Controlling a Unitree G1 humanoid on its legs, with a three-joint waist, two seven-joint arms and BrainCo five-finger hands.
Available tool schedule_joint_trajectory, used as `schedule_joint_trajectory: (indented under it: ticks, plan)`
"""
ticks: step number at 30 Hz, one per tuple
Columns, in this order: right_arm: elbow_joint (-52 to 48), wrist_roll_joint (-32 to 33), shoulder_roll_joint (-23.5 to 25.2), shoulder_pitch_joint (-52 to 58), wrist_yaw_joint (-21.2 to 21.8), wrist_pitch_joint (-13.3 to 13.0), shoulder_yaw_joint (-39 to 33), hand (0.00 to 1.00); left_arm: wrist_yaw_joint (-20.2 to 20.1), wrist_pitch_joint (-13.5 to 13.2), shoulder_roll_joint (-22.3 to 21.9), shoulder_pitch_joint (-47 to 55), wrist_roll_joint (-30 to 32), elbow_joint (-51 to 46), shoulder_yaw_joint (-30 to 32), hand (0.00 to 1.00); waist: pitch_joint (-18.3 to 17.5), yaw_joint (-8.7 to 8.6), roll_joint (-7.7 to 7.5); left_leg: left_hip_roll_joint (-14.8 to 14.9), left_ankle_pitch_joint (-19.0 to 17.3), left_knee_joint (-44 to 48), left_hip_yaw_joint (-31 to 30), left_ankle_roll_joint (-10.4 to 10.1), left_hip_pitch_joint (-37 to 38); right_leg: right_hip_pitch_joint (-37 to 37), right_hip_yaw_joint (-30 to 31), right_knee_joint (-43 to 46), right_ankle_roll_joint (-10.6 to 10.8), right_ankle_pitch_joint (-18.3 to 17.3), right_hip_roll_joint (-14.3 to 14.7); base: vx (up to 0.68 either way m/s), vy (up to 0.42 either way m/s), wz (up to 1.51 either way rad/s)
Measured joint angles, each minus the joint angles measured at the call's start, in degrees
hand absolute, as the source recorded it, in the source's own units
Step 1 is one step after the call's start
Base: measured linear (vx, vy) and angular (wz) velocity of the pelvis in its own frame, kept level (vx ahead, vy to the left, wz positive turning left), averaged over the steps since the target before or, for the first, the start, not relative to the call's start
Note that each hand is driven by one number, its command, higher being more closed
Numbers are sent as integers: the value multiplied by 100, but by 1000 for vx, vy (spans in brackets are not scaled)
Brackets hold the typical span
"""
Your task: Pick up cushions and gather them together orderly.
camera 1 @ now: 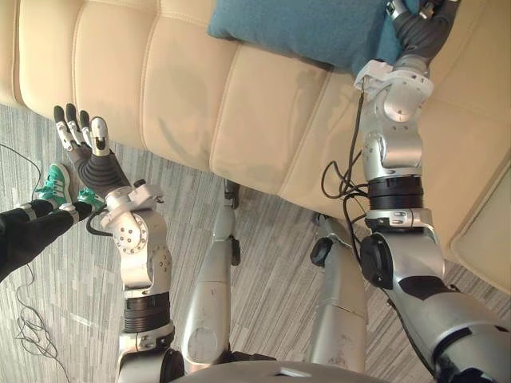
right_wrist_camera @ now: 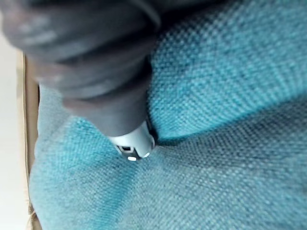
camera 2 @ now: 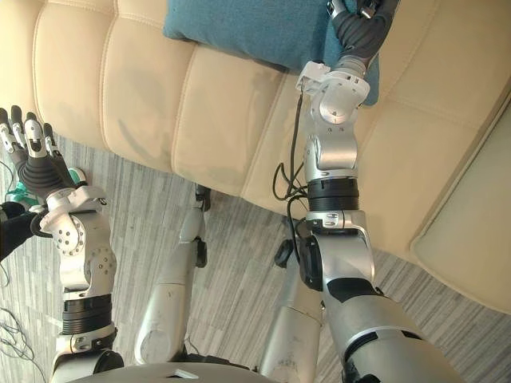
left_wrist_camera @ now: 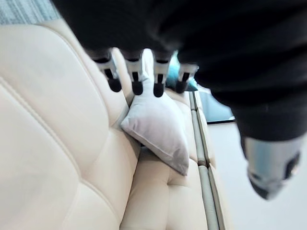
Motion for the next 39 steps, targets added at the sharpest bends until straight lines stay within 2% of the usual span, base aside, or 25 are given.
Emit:
schedule_joint_trajectory:
  ticks: [10, 24, 33, 36, 39]
  plan:
    - [15, -89, 8, 130, -126, 48, -72, 0, 24, 0, 0, 0, 8, -18, -4, 0, -1, -5, 1, -11, 6, 0, -3, 7, 0, 1, -18, 4, -3, 3, -21, -6, -88, 0]
    - [-241, -342, -339, 173, -244, 436, -309, 0, 21, 15, 0, -1, 7, -18, 10, 0, 0, 1, 1, 30, 9, 0, 19, 10, 8, 140, -25, -291, -11, 216, 63, -1, -36, -2]
    - [-1291, -576, -630, 631, -485, 618, -585, 0, 10, 42, 10, 9, 7, -17, 262, 0, 16, -82, -24, 27, 9, -1, 58, 11, 84, 241, -7, -382, 32, 351, 68, -15, -66, -2]
    - [-1764, -670, -834, 954, -544, 639, -607, 0, -30, 45, 21, 27, 8, -17, 259, 0, 35, -157, -55, 29, -7, -1, 60, 29, 203, 365, -12, -393, 34, 348, 72, -13, -66, -1]
    - [-2307, -875, -912, 1204, -615, 626, -806, 0, -110, 57, 134, 43, 127, -18, 241, 0, 94, -280, -151, 33, -20, -1, 101, 46, 281, 416, 5, -376, 34, 348, 72, -18, -77, -3]
